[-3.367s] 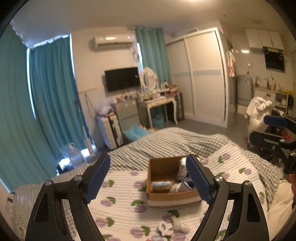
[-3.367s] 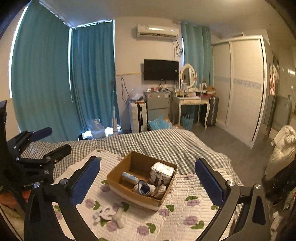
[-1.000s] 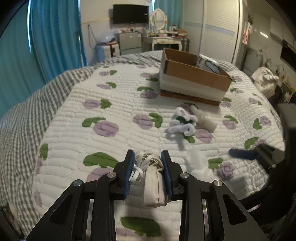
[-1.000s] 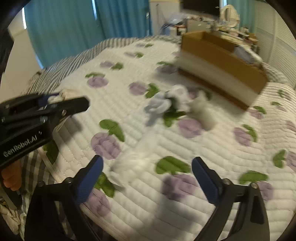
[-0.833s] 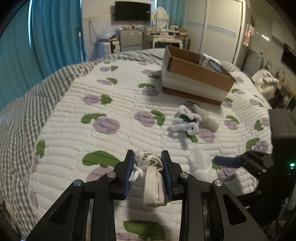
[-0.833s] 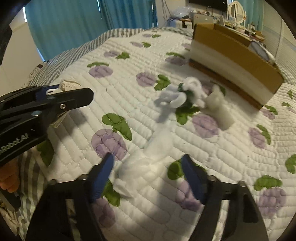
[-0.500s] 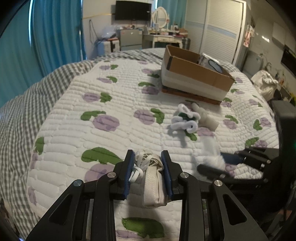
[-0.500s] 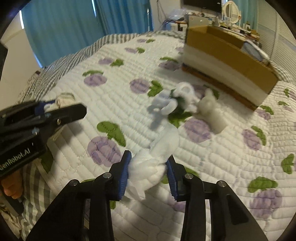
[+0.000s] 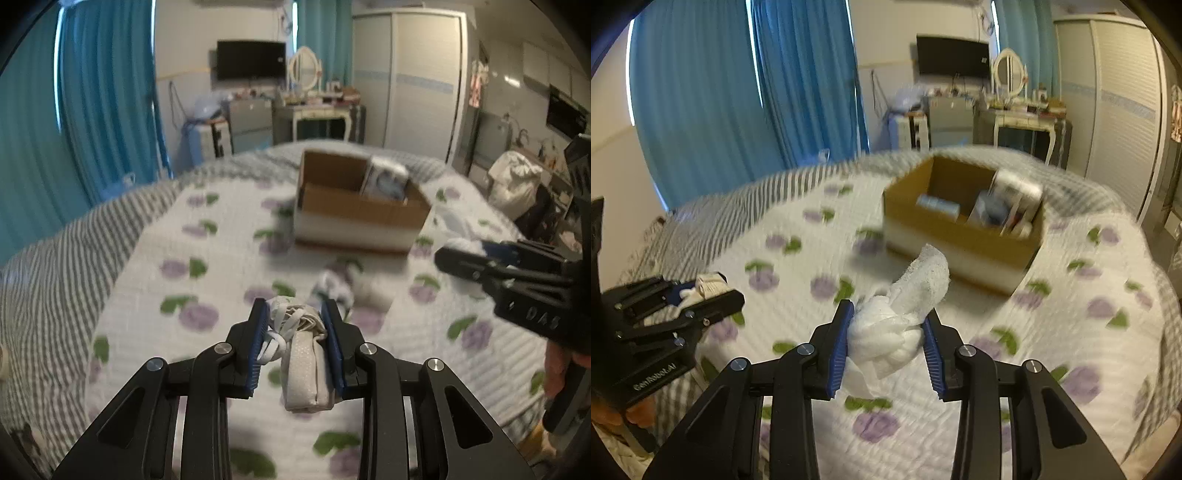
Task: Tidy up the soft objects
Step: 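Drop the cloth bundle and tissue into the box by opening both grippers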
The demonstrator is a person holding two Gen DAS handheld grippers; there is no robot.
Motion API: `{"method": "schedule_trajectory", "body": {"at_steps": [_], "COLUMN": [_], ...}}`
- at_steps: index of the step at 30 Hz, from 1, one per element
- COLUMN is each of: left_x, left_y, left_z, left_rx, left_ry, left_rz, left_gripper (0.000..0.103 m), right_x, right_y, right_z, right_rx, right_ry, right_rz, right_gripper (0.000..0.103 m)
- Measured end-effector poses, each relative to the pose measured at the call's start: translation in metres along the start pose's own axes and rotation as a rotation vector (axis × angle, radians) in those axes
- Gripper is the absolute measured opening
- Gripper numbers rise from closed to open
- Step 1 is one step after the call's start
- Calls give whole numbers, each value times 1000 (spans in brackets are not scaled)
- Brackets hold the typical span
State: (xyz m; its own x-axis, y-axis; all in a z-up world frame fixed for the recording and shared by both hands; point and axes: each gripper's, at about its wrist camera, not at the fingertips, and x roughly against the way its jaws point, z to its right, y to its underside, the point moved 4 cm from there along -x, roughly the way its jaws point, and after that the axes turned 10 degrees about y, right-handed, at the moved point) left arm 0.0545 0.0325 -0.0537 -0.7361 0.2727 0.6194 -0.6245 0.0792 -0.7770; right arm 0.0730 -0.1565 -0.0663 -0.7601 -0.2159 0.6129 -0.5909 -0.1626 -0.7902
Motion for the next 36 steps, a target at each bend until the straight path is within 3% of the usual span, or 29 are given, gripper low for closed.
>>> {"method": "schedule_trajectory", "body": {"at_steps": [8,15,23,32,33,35,36], "left_x": [-13,-60,-156,-241,-246,-253,-253], "left_y": [-78,-140,-176,-169,-167,-165,-165], "left_z": [32,50,40,16,14,12,10], "left_rx": [-64,-110,-114,-143,-146,-141,-130], "left_ry": [51,81,81,59,50,29,17], "left_rz": [87,123,60,-17,-28,-45,-40], "left_gripper": [29,29,29,32,35,55,71], "right_x": [30,8,-83,-185,-191,-202,-205], "right_y": [-68,-120,-160,-185,-185,-187,-187], "right_z": [50,90,121,122,120,118,118], "right_rx": [-28,-62,-81,-77,-73,-78,-84], "right_ry": [15,10,-9,-54,-59,-53,-48], "right_rz": [117,137,72,-2,-4,-6,-5], "right_gripper": [36,36,36,37,37,43,53]}}
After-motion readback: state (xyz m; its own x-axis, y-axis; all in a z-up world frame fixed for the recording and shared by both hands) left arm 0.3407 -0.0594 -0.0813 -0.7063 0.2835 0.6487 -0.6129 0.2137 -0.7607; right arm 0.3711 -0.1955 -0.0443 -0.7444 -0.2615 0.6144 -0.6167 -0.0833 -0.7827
